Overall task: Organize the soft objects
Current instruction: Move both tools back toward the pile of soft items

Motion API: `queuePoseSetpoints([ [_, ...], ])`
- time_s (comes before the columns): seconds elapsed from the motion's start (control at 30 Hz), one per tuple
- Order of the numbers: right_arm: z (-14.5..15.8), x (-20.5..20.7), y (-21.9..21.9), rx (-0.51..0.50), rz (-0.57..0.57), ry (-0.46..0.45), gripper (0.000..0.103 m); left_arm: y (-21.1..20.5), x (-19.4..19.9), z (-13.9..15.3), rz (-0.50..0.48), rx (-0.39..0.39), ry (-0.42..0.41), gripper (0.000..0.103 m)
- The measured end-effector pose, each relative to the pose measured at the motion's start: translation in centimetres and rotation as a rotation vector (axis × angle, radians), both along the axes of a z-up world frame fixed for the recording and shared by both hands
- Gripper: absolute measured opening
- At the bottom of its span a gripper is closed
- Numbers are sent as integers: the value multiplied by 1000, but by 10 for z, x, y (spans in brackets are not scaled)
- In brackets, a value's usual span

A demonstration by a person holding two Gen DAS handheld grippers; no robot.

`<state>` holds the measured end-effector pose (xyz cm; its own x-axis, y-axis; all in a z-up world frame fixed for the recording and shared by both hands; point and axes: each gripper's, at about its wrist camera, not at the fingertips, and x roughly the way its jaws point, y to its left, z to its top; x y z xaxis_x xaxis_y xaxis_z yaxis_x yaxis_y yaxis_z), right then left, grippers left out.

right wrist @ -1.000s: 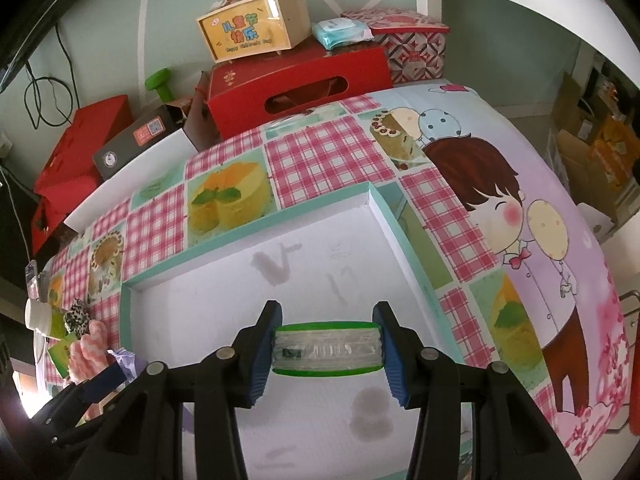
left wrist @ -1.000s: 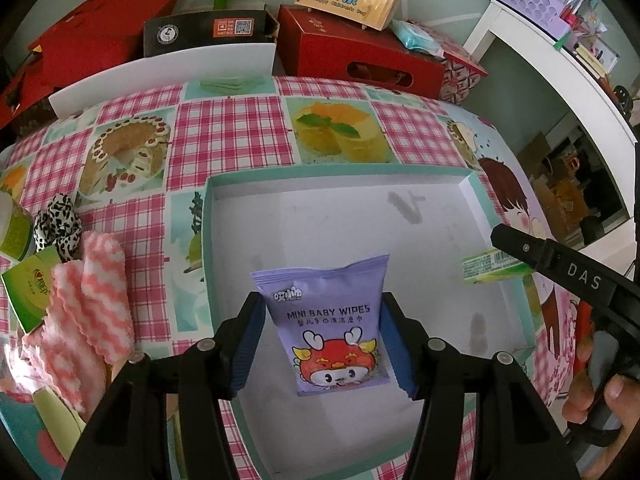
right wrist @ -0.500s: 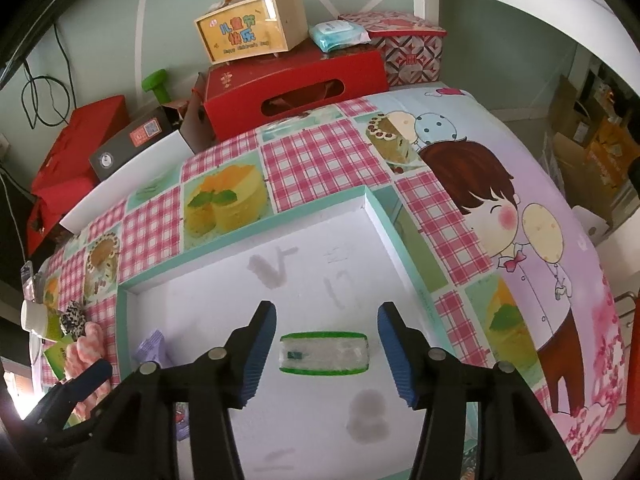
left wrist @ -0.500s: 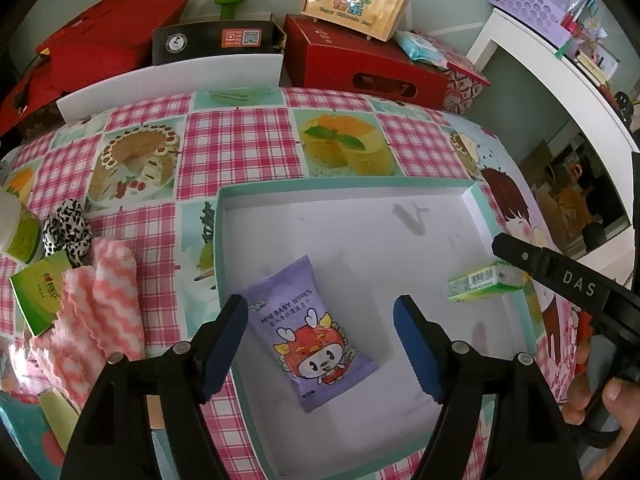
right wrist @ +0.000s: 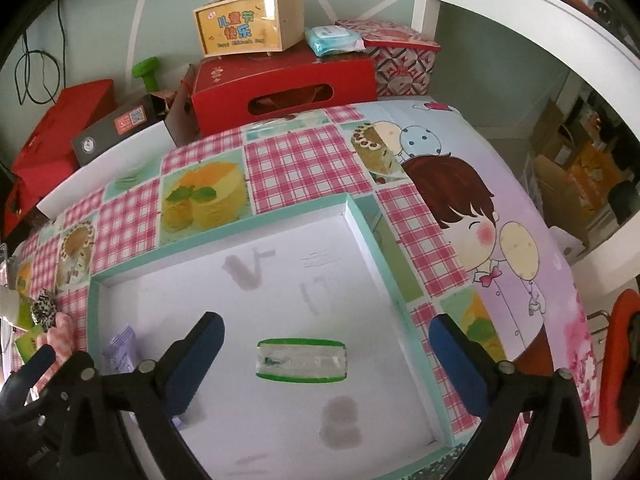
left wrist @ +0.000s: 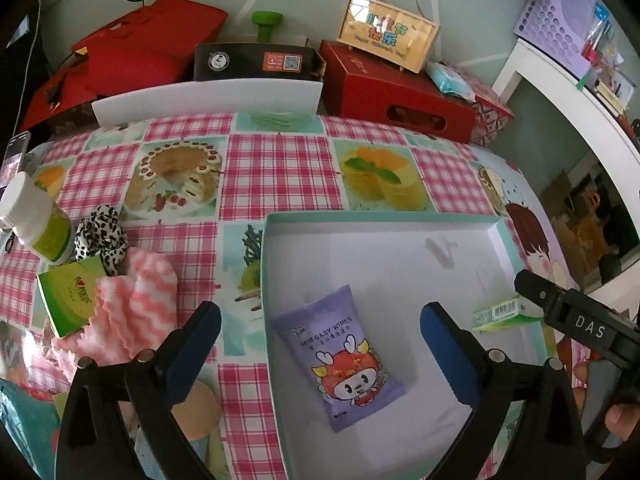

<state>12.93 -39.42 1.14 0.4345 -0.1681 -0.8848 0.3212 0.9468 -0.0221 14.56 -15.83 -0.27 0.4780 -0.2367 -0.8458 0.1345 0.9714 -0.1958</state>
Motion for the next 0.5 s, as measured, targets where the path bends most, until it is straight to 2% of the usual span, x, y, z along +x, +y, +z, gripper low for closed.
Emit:
queuePoseSetpoints([
  [0.27,-3,1,4,-15,13,18,103,-1,0,-2,-1,2,13,100],
  [0.5,-3,-1,-2,-5,-21,31,103,-2,-1,0,-14,4,17,100],
])
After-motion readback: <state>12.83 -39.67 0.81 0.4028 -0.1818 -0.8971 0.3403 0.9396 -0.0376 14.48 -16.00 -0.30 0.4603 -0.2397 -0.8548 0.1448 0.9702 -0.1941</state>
